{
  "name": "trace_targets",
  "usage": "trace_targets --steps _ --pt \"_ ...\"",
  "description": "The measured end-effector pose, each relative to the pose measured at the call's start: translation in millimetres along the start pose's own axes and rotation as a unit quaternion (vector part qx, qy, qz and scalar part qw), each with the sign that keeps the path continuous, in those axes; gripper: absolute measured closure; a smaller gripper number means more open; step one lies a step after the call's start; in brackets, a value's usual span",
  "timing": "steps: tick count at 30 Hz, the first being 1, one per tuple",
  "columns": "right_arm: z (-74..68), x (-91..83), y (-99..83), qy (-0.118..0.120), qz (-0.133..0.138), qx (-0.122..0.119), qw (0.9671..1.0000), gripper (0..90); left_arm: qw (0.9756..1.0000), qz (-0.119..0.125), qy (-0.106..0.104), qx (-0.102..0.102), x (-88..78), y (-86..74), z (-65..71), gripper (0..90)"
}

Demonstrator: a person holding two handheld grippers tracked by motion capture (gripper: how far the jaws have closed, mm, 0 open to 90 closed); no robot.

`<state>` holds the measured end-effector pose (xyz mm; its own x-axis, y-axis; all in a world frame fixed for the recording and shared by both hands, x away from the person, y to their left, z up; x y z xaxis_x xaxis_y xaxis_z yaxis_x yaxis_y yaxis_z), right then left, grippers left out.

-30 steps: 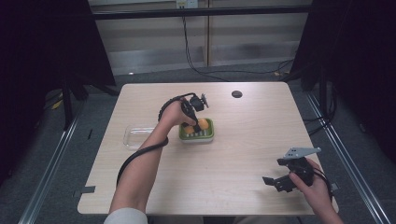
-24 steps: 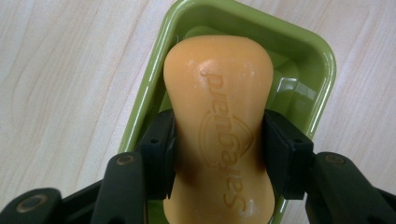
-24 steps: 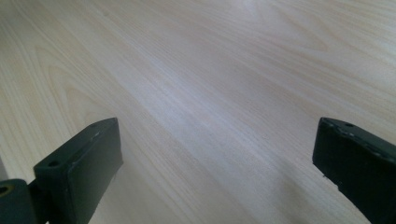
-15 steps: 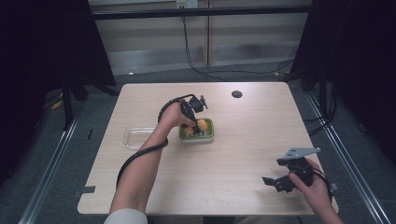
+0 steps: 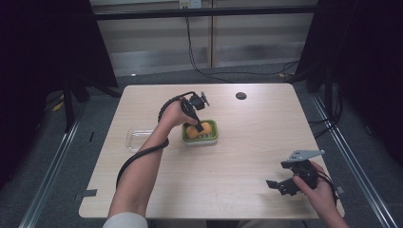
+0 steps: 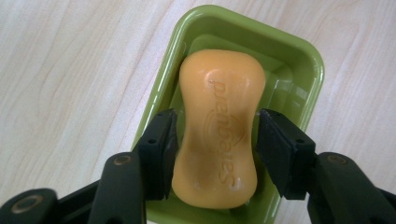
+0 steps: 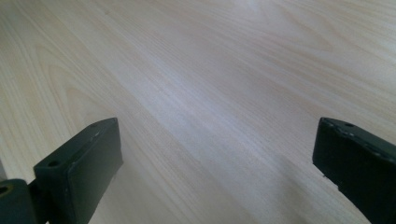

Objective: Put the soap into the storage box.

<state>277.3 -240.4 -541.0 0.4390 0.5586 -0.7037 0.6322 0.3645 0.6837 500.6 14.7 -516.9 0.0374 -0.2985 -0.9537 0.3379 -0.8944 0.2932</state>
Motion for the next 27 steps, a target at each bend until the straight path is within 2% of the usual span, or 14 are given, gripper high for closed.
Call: trace_targets --steps 4,5,6,8,10,12,13,15,17,21,22,23,24,27 --pt "-0.9 0.9 0.5 0.002 -0.002 -0.002 1.0 1.3 0.9999 0.001 -0.001 -0.011 -4.0 -0.5 2.4 42.3" --pt "-1.2 1.2 0.7 0.002 -0.002 -0.002 1.0 1.3 0.9998 -0.007 -0.003 -0.018 -7.3 -2.6 3.1 40.8" --pt "-1.5 1.5 0.9 0.003 -0.002 -0.002 1.0 1.3 0.9996 -0.001 0.004 -0.027 -7.7 -2.1 3.0 39.3" --pt "-1.9 1.5 1.0 0.001 -0.003 0.0 1.0 1.3 0.9994 -0.006 -0.001 -0.035 -11.6 -4.0 4.5 37.3" --pt "-2.2 1.4 1.3 0.001 -0.002 0.001 1.0 1.3 0.999 0.004 0.001 -0.045 -12.9 -4.0 6.4 33.6" --pt "-2.2 1.3 0.8 0.002 -0.004 0.0 1.0 1.3 0.999 -0.001 0.0 -0.045 -14.4 -5.8 7.2 30.1" --pt "-2.1 1.4 0.6 0.001 -0.004 0.0 1.0 1.3 0.9988 0.006 0.005 -0.049 -15.0 -6.7 8.9 27.5" --pt "-2.4 1.2 1.9 -0.001 -0.002 -0.002 1.0 1.3 0.9989 0.006 0.002 -0.047 -16.9 -8.3 11.8 25.1" --pt "-3.4 1.7 3.0 0.0 -0.001 -0.003 1.0 1.3 0.999 0.008 0.008 -0.043 -18.3 -9.6 12.4 20.0" --pt "-4.3 3.4 2.2 0.003 -0.006 -0.005 1.0 1.3 0.9993 0.021 0.005 -0.03 -21.4 -10.7 14.3 16.0" --pt "-4.3 3.4 2.2 0.003 -0.006 -0.005 1.0 1.3 0.9988 0.026 0.004 -0.04 -21.2 -10.9 16.5 15.6" --pt "-4.4 3.3 2.5 0.003 -0.005 -0.004 1.0 1.3 0.9992 0.025 0.0 -0.032 -22.4 -11.5 16.2 15.2" --pt "-4.3 3.0 2.6 0.002 -0.004 -0.004 1.0 1.3 0.9986 0.036 0.004 -0.039 -21.5 -10.4 16.9 13.6" --pt "-3.2 2.9 2.5 0.0 -0.003 -0.005 1.0 1.3 0.9991 0.031 -0.003 -0.03 -25.2 -13.4 18.4 12.2"
Point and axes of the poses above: each handheld gripper's, and its own axes: x roughly forward along the jaws, y roughly out of its top, z roughly to its right, the point moved 9 cm from there along x, roughly forward along the jaws, and after that the axes turned 2 degrees about y, right-handed, at the moved point
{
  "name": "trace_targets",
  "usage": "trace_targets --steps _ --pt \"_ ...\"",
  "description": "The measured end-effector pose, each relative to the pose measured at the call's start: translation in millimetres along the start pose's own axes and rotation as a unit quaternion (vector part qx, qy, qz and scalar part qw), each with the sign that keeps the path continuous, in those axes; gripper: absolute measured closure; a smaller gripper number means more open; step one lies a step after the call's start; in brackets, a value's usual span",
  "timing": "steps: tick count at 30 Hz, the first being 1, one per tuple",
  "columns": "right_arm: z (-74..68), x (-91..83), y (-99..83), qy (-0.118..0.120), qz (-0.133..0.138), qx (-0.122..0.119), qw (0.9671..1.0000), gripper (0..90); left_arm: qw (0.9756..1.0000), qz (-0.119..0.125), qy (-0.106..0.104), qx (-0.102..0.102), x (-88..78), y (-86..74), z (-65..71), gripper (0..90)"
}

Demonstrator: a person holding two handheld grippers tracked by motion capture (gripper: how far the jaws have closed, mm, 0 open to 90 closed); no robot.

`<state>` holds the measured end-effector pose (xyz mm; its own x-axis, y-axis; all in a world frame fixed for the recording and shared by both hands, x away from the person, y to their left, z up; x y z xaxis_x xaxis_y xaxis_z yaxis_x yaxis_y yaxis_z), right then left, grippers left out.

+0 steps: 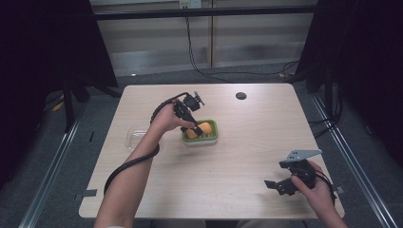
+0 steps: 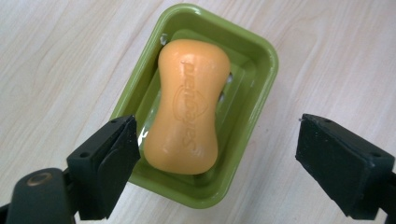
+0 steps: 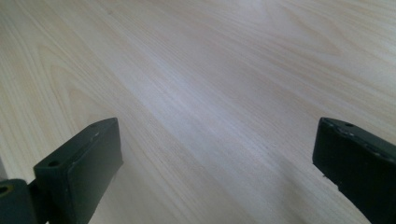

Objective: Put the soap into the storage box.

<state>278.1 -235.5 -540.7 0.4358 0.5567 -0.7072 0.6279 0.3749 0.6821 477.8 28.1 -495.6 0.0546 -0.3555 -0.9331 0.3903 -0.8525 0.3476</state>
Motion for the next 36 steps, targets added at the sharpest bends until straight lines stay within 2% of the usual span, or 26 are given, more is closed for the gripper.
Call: trace_targets --steps 1,3,4,5,7,8,10,11,14,15,18,20,21,22,26,28,31,32,33,34,36 --pt "0.0 0.0 -0.1 0.0 0.0 0.0 1.0 1.3 0.9999 0.015 0.001 -0.008 1.0 1.4 0.8 11.0" --pt "-0.3 0.0 0.0 0.0 0.0 -0.001 1.0 1.3 0.9997 0.023 0.004 -0.012 -0.1 1.1 1.7 10.0" --pt "-0.5 -0.1 0.0 0.001 -0.001 -0.002 1.0 1.3 0.9999 0.01 0.003 0.001 -2.3 -1.3 0.5 9.3" --pt "-0.7 0.0 0.1 0.001 -0.001 -0.002 1.0 1.3 0.9998 0.016 0.005 -0.005 -2.2 -1.0 1.6 8.8" --pt "-1.0 0.0 0.2 0.002 -0.001 -0.002 1.0 1.3 0.9998 0.013 0.011 -0.003 -2.7 -3.0 1.8 7.5" --pt "-1.0 0.0 0.2 0.002 -0.001 -0.002 1.0 1.3 0.9997 0.015 0.016 -0.012 -2.9 -3.4 2.4 6.6" --pt "-1.4 -0.1 0.0 0.002 -0.003 0.002 1.0 1.3 0.9997 0.014 0.014 -0.013 -4.1 -4.9 5.4 6.0" --pt "-1.2 0.0 0.1 0.002 -0.002 0.0 1.0 1.3 0.9998 0.013 0.015 -0.002 -4.8 -5.6 4.3 6.1" --pt "-1.6 0.1 -0.1 0.003 -0.003 0.0 1.0 1.3 0.9998 0.012 0.012 -0.005 -5.4 -9.3 7.2 6.2" --pt "-1.6 0.3 -0.1 0.003 -0.003 0.0 1.0 1.3 0.9999 0.011 0.012 0.005 -4.8 -10.8 6.5 5.9" --pt "-1.4 0.1 -0.2 0.002 -0.003 0.002 1.0 1.3 0.9998 0.019 0.01 -0.005 -4.9 -13.8 10.9 5.1" --pt "-1.3 0.5 -0.2 0.002 -0.003 0.001 1.0 1.3 0.9997 0.024 0.01 -0.005 -5.5 -16.0 13.2 4.5" --pt "-1.7 0.4 -0.5 0.002 -0.004 0.002 1.0 1.3 0.9998 0.017 0.009 0.004 -6.8 -18.2 13.1 4.5" --pt "-1.5 0.6 -0.5 0.002 -0.005 0.001 1.0 1.3 0.9998 0.016 0.01 0.004 -7.4 -19.9 13.8 4.6" --pt "-2.4 1.9 0.4 0.004 -0.002 -0.003 1.0 1.3 0.9997 0.02 0.009 -0.005 -5.9 -26.2 17.5 4.4" --pt "-3.0 1.8 0.4 0.003 -0.003 -0.001 1.0 1.3 0.9999 0.014 0.002 0.001 -6.4 -30.7 18.0 4.2" --pt "-3.0 1.8 0.5 0.004 -0.003 -0.001 1.0 1.3 0.9997 0.024 0.002 -0.005 -3.8 -33.8 21.4 4.3" --pt "-2.8 1.8 0.5 0.004 -0.002 -0.001 1.0 1.3 0.9998 0.018 0.003 0.001 -3.9 -35.8 21.4 4.4" --pt "-2.6 2.0 0.8 0.004 -0.001 -0.003 1.0 1.3 0.9996 0.026 0.0 -0.007 -2.7 -35.5 23.9 4.3" --pt "-2.7 1.9 0.8 0.003 -0.001 -0.002 1.0 1.3 0.9997 0.022 0.002 -0.003 -2.7 -37.1 24.1 4.3" --pt "-2.8 1.8 0.8 0.003 -0.002 -0.001 1.0 1.3 0.9995 0.029 -0.002 -0.008 -2.4 -38.2 27.1 4.3"
Point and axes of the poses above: each handheld gripper's, and its own axes: x roughly forward along the jaws, y roughly out of its top, z roughly to its right, the point moved 9 cm from there along x, roughly forward along the jaws, and after that the axes turned 2 degrees about y, right-handed, at the moved point
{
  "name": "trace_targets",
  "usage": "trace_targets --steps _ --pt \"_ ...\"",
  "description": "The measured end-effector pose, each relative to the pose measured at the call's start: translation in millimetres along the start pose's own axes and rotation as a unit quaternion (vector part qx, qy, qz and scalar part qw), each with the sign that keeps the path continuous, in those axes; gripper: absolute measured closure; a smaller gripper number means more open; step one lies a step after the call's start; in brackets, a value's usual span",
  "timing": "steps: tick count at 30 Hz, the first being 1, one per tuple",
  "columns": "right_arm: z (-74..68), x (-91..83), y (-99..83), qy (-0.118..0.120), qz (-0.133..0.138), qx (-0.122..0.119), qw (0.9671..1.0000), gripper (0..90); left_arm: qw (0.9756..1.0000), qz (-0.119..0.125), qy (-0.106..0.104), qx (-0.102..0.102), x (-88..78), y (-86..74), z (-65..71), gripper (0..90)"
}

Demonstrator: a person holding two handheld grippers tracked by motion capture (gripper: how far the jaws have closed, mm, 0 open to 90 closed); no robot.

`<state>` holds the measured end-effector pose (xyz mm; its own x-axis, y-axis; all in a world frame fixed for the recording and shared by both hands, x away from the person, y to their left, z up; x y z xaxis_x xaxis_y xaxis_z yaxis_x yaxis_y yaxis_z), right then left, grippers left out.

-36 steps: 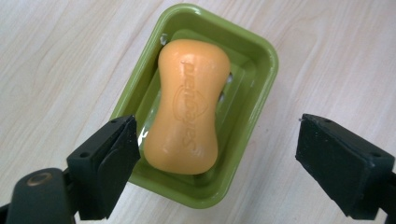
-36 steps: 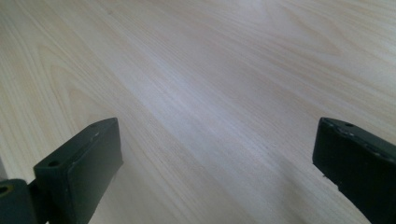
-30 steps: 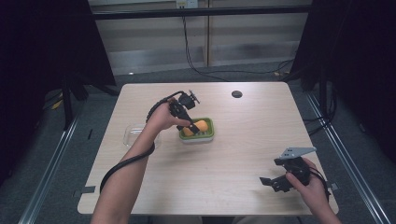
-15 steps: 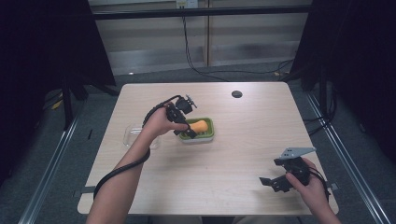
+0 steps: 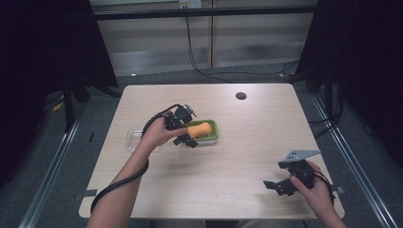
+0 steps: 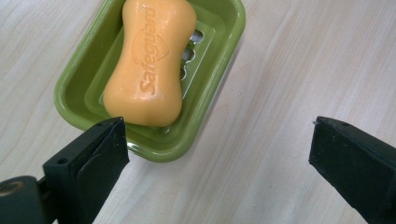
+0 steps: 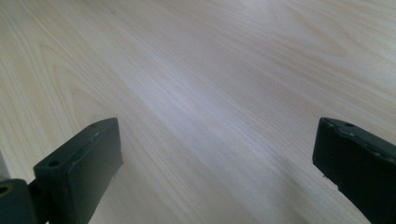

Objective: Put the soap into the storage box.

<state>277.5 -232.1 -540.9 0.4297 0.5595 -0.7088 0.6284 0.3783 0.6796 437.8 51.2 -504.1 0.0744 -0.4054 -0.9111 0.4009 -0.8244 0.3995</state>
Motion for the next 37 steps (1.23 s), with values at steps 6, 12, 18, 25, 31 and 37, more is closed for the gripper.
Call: trace_targets --steps 6,12,18,25,31,37 --pt "-0.5 0.6 -0.3 0.004 -0.001 0.0 1.0 1.3 0.9999 0.009 -0.001 0.007 1.4 -3.4 7.1 4.3" --pt "-0.2 0.1 -0.2 -0.002 -0.002 0.0 1.0 1.3 0.9998 0.019 -0.011 0.003 5.4 -6.8 14.1 4.3" --pt "-0.1 -0.2 -0.3 0.001 -0.001 -0.002 1.0 1.3 0.9998 0.018 -0.012 0.003 7.9 -13.3 20.5 4.3" --pt "-0.8 0.2 -0.4 0.0 -0.002 -0.002 1.0 1.3 0.9993 0.032 -0.017 0.007 9.6 -16.8 28.0 3.8" --pt "-1.7 -0.1 -0.2 0.002 -0.001 0.0 1.0 1.3 0.9996 0.024 -0.014 -0.006 13.9 -26.8 28.2 3.7" --pt "-1.6 -1.3 -0.1 0.001 -0.001 -0.001 1.0 1.3 0.9998 0.017 -0.011 -0.009 13.7 -31.1 26.1 3.6"
Point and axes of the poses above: each handheld gripper's, and its own axes: x roughly forward along the jaws, y roughly out of its top, z roughly to its right, the point moved 9 cm from there along x, roughly forward along the jaws, and after that the axes turned 2 degrees about y, right-handed, at the moved point
